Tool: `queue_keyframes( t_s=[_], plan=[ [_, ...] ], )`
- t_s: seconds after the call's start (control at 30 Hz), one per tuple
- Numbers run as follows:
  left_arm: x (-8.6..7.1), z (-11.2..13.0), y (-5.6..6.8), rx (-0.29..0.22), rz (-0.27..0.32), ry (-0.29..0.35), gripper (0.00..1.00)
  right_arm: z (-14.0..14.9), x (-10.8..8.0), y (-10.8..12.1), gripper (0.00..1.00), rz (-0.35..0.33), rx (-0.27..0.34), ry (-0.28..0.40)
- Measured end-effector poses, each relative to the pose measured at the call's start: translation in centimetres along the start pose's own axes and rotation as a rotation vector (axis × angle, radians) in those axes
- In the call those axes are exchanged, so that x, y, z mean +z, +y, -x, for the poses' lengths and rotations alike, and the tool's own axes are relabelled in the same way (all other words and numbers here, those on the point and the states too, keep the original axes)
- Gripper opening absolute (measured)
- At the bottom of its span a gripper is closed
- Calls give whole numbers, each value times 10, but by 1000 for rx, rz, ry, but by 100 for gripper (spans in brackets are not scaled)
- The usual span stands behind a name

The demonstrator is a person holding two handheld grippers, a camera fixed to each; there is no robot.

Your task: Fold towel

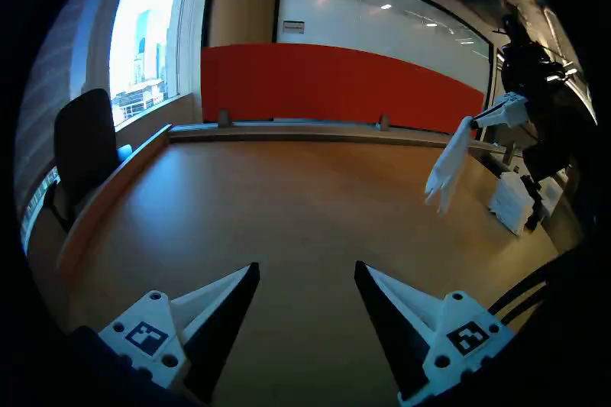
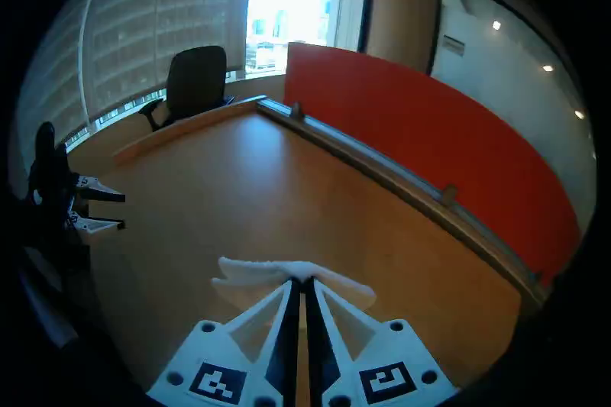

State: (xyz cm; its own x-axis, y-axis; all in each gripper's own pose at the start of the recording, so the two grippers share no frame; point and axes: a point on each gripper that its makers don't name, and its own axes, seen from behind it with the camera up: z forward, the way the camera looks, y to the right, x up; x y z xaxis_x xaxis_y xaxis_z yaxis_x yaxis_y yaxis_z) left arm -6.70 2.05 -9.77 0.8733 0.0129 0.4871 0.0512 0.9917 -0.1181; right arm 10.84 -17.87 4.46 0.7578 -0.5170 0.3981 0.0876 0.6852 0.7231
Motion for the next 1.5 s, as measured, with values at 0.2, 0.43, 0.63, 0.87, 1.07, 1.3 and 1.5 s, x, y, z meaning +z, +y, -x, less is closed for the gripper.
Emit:
queue_keyframes(
  t_s=[0.2,0.43,0.63,0.87,1.07,1.3,1.5],
  plan=[
    [6,-1,9,-2,15,-5,92,14,-22,31,5,43,28,-6],
    [11,-7,14,10,19,-4,92,25,-46,65,4,88,47,-12],
    [14,-8,16,17,19,-8,92,32,-66,95,5,125,53,-18],
    [17,-6,20,15,19,-13,92,39,-89,129,5,173,59,-25],
    [18,-8,23,19,20,-14,92,47,-104,153,5,206,74,-32],
    [19,-9,25,25,19,-16,92,57,-120,179,5,240,104,-31],
    [19,-11,28,33,19,-21,92,67,-134,204,5,274,110,-48]
  ],
)
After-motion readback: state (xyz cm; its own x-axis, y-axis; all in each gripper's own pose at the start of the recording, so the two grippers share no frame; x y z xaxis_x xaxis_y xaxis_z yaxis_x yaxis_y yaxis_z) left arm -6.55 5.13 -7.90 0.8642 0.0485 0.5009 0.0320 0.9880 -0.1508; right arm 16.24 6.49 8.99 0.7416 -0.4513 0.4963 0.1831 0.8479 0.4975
